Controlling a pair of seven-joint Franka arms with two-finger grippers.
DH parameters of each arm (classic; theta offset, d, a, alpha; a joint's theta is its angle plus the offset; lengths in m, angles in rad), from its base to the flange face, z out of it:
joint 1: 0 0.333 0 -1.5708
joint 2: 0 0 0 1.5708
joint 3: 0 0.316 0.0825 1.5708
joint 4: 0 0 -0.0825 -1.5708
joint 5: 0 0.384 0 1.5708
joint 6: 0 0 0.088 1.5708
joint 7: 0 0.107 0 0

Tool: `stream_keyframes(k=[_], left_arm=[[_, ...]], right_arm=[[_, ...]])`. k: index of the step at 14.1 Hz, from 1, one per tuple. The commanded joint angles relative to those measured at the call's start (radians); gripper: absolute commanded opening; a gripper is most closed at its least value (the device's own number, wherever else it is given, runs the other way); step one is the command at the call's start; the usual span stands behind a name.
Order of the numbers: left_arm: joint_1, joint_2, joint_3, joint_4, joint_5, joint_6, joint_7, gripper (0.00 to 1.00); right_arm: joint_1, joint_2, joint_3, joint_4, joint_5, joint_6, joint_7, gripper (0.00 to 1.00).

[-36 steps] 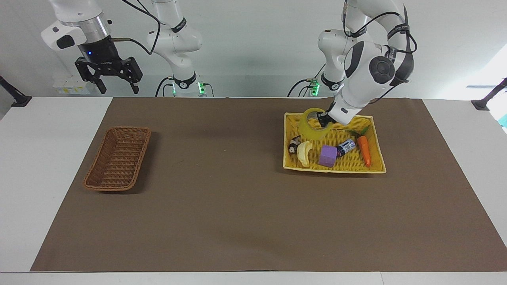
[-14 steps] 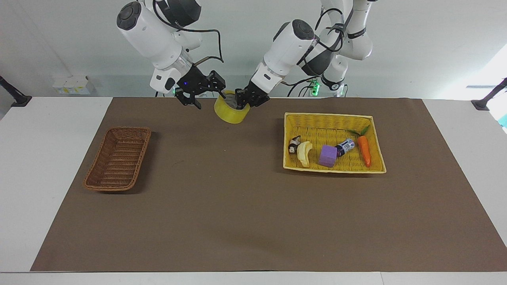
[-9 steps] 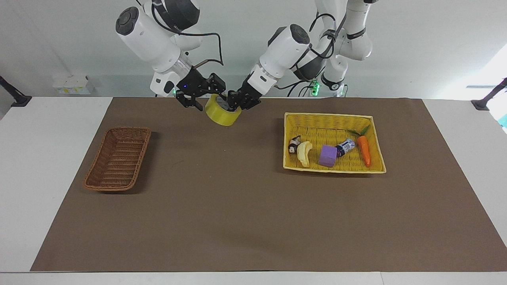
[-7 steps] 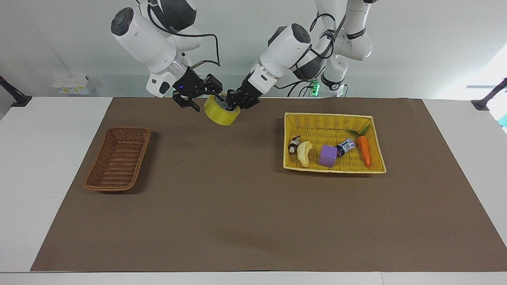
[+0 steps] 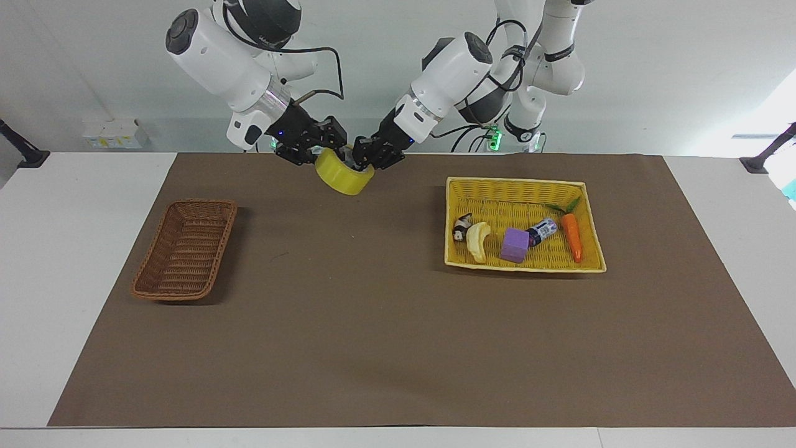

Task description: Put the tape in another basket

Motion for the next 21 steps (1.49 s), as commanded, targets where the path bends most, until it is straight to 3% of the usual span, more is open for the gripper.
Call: stream_keyframes(k=[1, 2, 3, 9, 14, 19, 21], left_arm=[[-0.004, -0.017, 0.008, 0.005, -0.030, 0.033, -0.007, 0.00], [0.000, -0.020, 0.008, 0.005, -0.030, 0.023, -0.008, 0.41], [0.003, -0.027, 0.010, 0.003, -0.030, 0.016, -0.008, 0.99], [0.060, -0.128, 0.018, -0.011, -0.037, -0.151, -0.010, 1.00], [0.189, -0.142, 0.022, -0.006, -0.016, -0.403, 0.082, 1.00], [0.321, -0.141, 0.022, 0.000, 0.188, -0.565, 0.295, 1.00], [0.384, -0.139, 0.022, 0.002, 0.249, -0.609, 0.392, 1.00]], right_arm=[[-0.011, -0.016, 0.003, -0.017, 0.030, -0.014, 0.035, 0.00], [-0.014, -0.015, 0.002, -0.016, 0.030, -0.014, 0.032, 0.00], [-0.014, -0.016, -0.003, -0.015, 0.030, -0.014, 0.030, 0.00], [-0.118, -0.008, -0.009, 0.013, 0.030, -0.070, -0.076, 0.00], [-0.262, -0.010, -0.013, 0.011, -0.010, -0.140, -0.228, 0.00], [-0.393, -0.005, -0.015, 0.005, -0.120, -0.146, -0.229, 0.00], [-0.463, 0.056, -0.013, 0.013, -0.116, -0.066, -0.231, 0.00]])
